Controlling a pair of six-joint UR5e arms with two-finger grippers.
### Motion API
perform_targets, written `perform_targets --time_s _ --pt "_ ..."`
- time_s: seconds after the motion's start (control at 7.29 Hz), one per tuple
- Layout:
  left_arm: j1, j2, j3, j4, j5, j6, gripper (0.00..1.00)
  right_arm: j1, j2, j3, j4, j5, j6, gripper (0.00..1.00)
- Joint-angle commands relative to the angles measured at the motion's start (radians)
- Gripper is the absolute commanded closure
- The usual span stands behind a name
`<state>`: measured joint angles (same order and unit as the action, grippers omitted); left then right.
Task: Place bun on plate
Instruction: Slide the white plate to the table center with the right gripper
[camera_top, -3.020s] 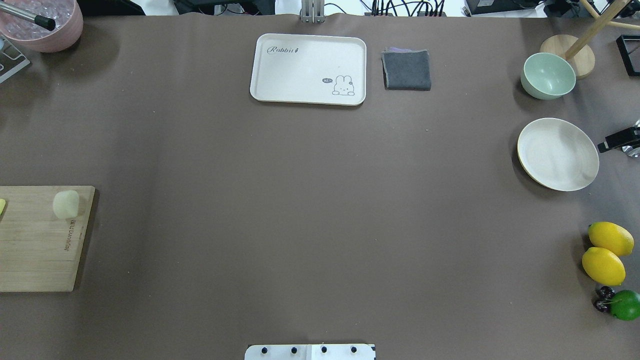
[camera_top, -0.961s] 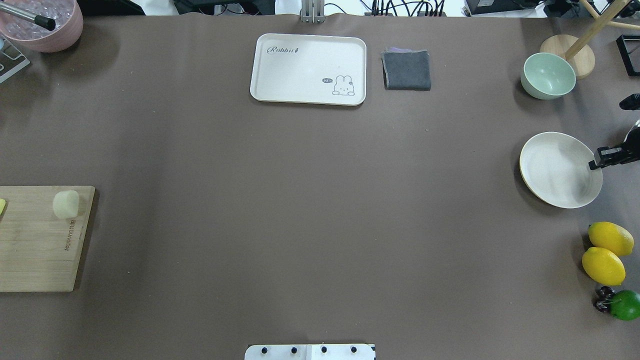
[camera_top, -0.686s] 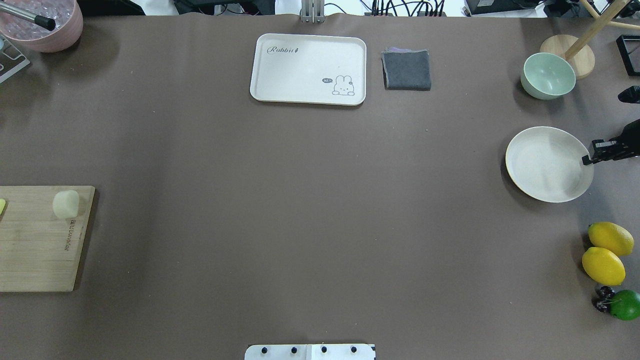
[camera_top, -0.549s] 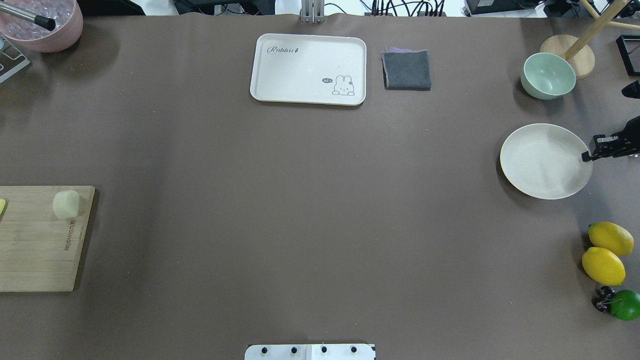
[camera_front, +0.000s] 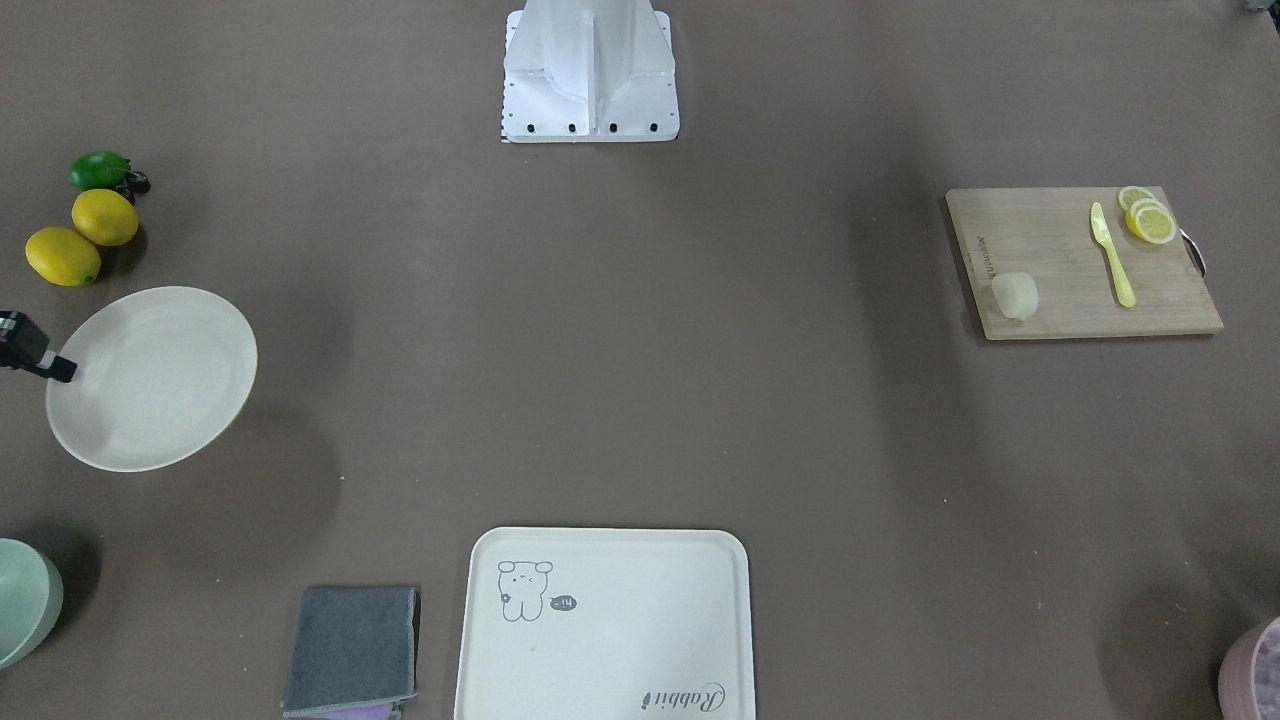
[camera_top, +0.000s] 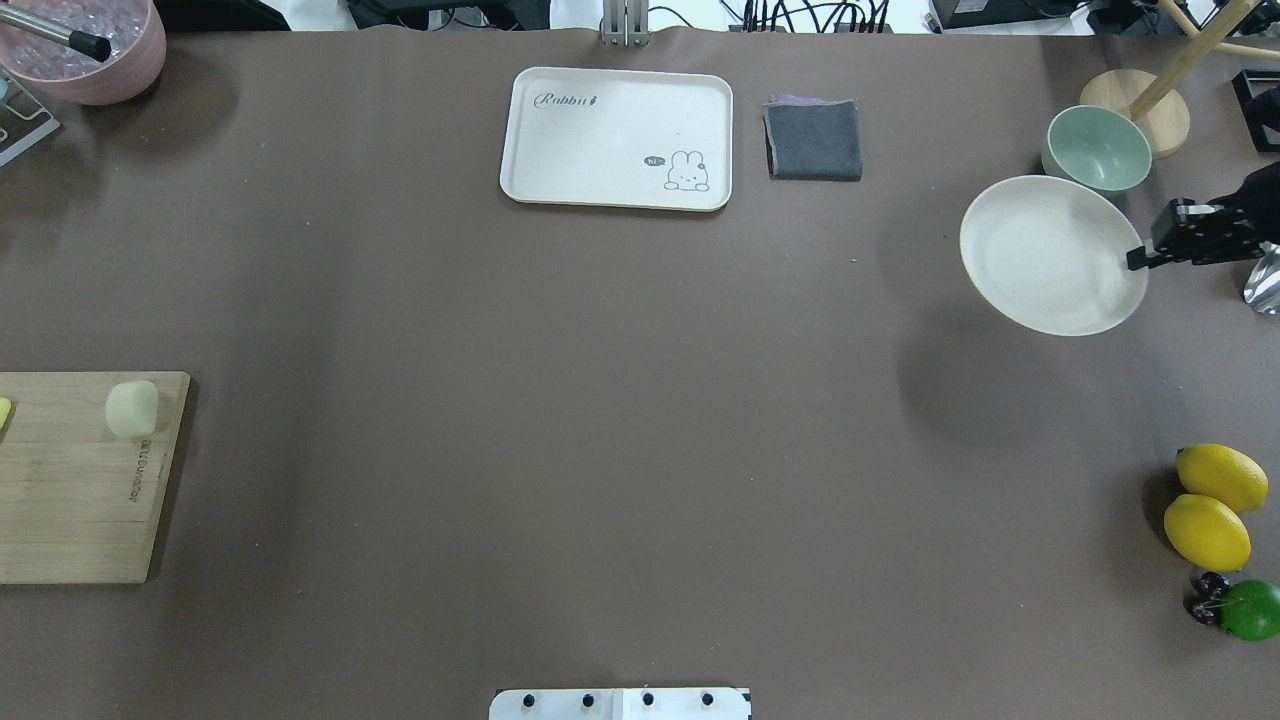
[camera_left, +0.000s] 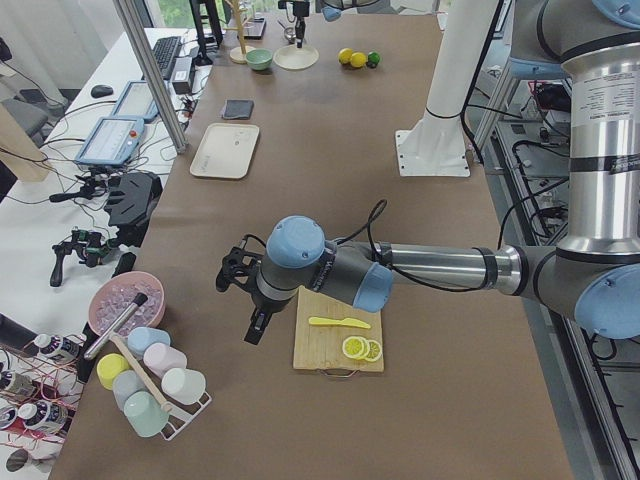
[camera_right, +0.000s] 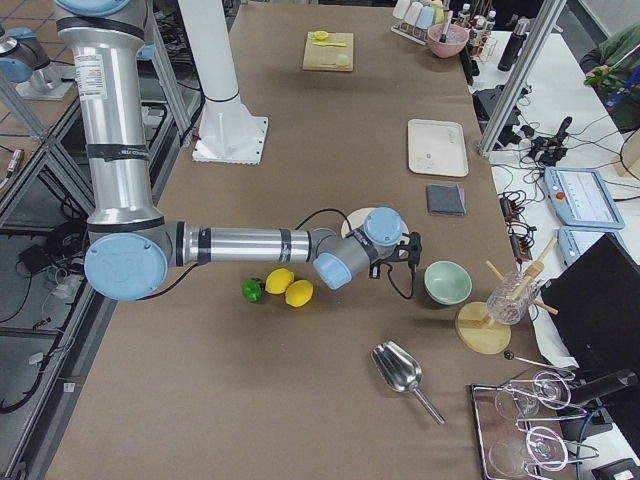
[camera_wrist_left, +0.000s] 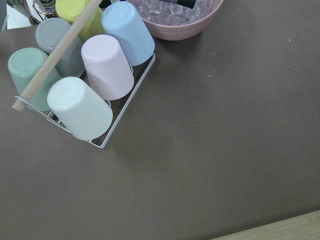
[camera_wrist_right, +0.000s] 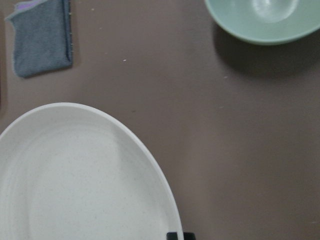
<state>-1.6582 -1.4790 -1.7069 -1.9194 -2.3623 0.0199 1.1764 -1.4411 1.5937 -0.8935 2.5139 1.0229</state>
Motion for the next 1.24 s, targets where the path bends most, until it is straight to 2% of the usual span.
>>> perform_targets --time_s 0.0,0.27,0.41,0.55,0.82,0.96,1.1 --pt "0.002 -0.001 0.007 0.0 0.0 -0.002 0.02 -0.259 0.136 0.124 -0.002 -0.242 0.347 1.0" --pt "0.002 -0.001 0.007 0.0 0.0 -0.002 0.02 -0.505 0.266 0.092 -0.022 -0.544 0.456 1.0" --pt "0.005 -0.001 0.009 0.0 0.0 -0.002 0.02 -0.57 0.31 0.069 -0.066 -0.611 0.468 1.0" --pt "0.005 -0.001 0.009 0.002 -0.002 -0.023 0.02 -0.625 0.353 0.051 -0.111 -0.674 0.483 1.0" --pt "0.034 -0.001 0.001 -0.003 -0.07 -0.099 0.02 -0.708 0.389 -0.001 -0.111 -0.76 0.51 1.0" --pt "0.082 -0.001 -0.014 -0.048 -0.075 -0.206 0.02 -0.724 0.387 -0.003 -0.113 -0.764 0.51 1.0" --pt "0.131 0.002 -0.013 -0.154 -0.074 -0.338 0.02 -0.725 0.386 -0.006 -0.11 -0.762 0.51 1.0"
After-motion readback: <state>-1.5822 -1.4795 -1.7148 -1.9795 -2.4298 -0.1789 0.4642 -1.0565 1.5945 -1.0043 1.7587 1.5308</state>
